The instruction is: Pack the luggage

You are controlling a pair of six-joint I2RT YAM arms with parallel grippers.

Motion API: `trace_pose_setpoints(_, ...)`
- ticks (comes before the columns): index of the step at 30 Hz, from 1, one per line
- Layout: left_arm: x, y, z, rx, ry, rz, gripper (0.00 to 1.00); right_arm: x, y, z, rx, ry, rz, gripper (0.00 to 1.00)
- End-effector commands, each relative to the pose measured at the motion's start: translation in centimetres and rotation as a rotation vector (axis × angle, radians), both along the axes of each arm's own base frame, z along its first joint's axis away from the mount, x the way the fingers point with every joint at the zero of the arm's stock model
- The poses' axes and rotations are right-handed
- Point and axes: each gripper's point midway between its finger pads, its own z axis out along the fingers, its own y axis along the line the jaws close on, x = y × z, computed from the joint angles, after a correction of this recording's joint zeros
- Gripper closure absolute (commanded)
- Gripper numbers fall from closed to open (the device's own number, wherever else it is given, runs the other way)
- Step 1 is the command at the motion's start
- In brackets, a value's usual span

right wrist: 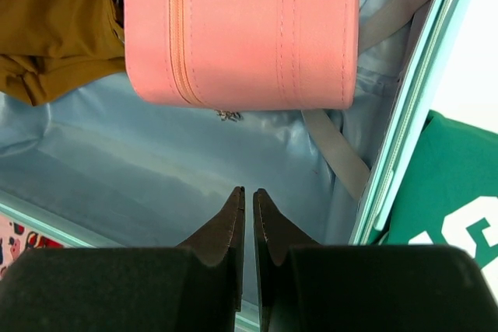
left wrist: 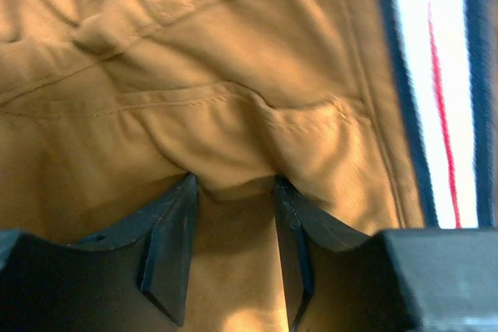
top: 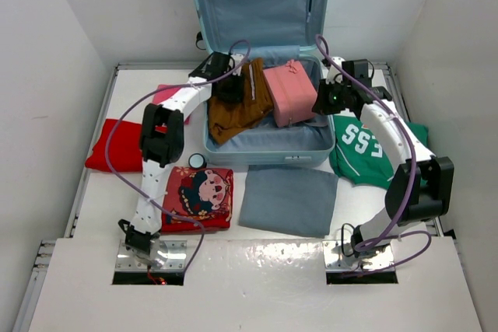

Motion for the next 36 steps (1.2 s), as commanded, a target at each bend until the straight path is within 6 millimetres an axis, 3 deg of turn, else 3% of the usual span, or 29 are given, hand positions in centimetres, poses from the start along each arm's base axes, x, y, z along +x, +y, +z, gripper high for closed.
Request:
trace_pose_setpoints(1,-7.0,-5.5,-0.9,-0.144,0.153,-0.283,0.53,0.5,0.1,2.6,-0.001,-0.075,0.003,0.92)
trace_pose_setpoints(6,-9.8,-9.8,2.3,-0.309,0.182,-0.479,0.5,-0.3,0.3,2.3,0.009,-0.071,0.008,0.92)
trace_pose_setpoints(8,-11.7,-12.1,2.1,-0.4,0.259,-0.542,0.5,-0.1,0.2,2.5,0.012,-0.071,0.006,0.92)
trace_pose_setpoints(11,-13.0,-14.0,2.3,-0.462,0.304,-0.575,0.5,-0.1,0.3,2.8,0.014,-0.075,0.01,0.92)
trace_pose_setpoints(13,-13.0,-14.8,2.7,-0.478,0.296,-0.575,0.5,-0.2,0.4,2.7,0.018,-0.07,0.011,0.91)
trace_pose_setpoints(15,-12.0,-14.4,2.2,-0.43,0.262,-0.526,0.5,-0.2,0.6,2.9,0.023,-0.072,0.017,0.91)
trace_pose_setpoints(16,-11.3,-14.1,4.1,-0.403,0.19,-0.522,0.5,-0.2,0.6,2.8,0.022,-0.071,0.02,0.91)
trace_pose_setpoints(17,-9.5,-12.1,4.0,-0.335,0.135,-0.442,0.46,-0.2,0.7,3.0,0.03,-0.077,0.022,0.91)
trace_pose_setpoints(18,-8.4,-10.7,5.1,-0.299,0.088,-0.395,0.44,-0.3,0.8,3.2,0.031,-0.083,0.023,0.91)
trace_pose_setpoints(19,-7.3,-9.2,9.9,-0.296,-0.039,-0.367,0.4,-0.3,0.8,3.5,0.033,-0.09,0.029,0.89)
trace_pose_setpoints(20,-5.7,-6.3,12.1,-0.287,-0.103,-0.301,0.28,-0.7,1.4,3.7,0.054,-0.089,0.057,0.87)
trace_pose_setpoints(21,-5.6,-4.5,13.3,-0.272,-0.141,-0.284,0.21,-1.0,1.4,4.4,0.059,-0.111,0.075,0.85)
trace_pose_setpoints(22,-5.6,-1.6,17.5,-0.25,-0.247,-0.276,0.1,-1.7,2.2,4.5,0.085,-0.11,0.125,0.79)
trace_pose_setpoints(24,-6.5,1.1,20.9,-0.211,-0.32,-0.276,0.0,-3.2,2.1,4.8,0.084,-0.123,0.163,0.71)
trace_pose_setpoints(26,-7.6,4.1,22.5,-0.135,-0.374,-0.308,0.0,-5.0,2.7,6.0,0.126,-0.146,0.223,0.66)
trace_pose_setpoints(27,-8.8,5.2,24.5,-0.123,-0.411,-0.302,0.0,-6.7,2.5,5.2,0.115,-0.126,0.259,0.63)
trace_pose_setpoints(28,-9.1,6.8,24.9,-0.117,-0.417,-0.272,0.0,-7.6,2.2,5.6,0.099,-0.145,0.26,0.58)
trace_pose_setpoints(29,-9.7,7.9,23.7,-0.112,-0.377,-0.242,0.0,-8.7,1.7,4.0,0.08,-0.106,0.249,0.55)
trace_pose_setpoints(30,-10.5,8.6,24.7,-0.11,-0.399,-0.231,0.0,-9.1,0.2,3.0,0.015,-0.082,0.196,0.54)
trace_pose_setpoints(31,-10.8,9.3,24.5,-0.11,-0.387,-0.203,0.0,-9.5,-0.9,3.8,-0.019,-0.112,0.151,0.54)
trace_pose_setpoints(32,-11.0,10.5,23.3,-0.109,-0.353,-0.157,0.0,-9.6,-3.1,2.2,-0.097,-0.076,0.055,0.54)
trace_pose_setpoints(34,-11.8,11.1,23.5,-0.128,-0.34,-0.125,0.0,-9.4,-6.5,2.3,-0.163,-0.084,-0.073,0.54)
trace_pose_setpoints(36,-12.2,11.5,22.7,-0.124,-0.317,-0.091,0.0,-9.5,-11.5,1.9,-0.268,-0.033,-0.25,0.54)
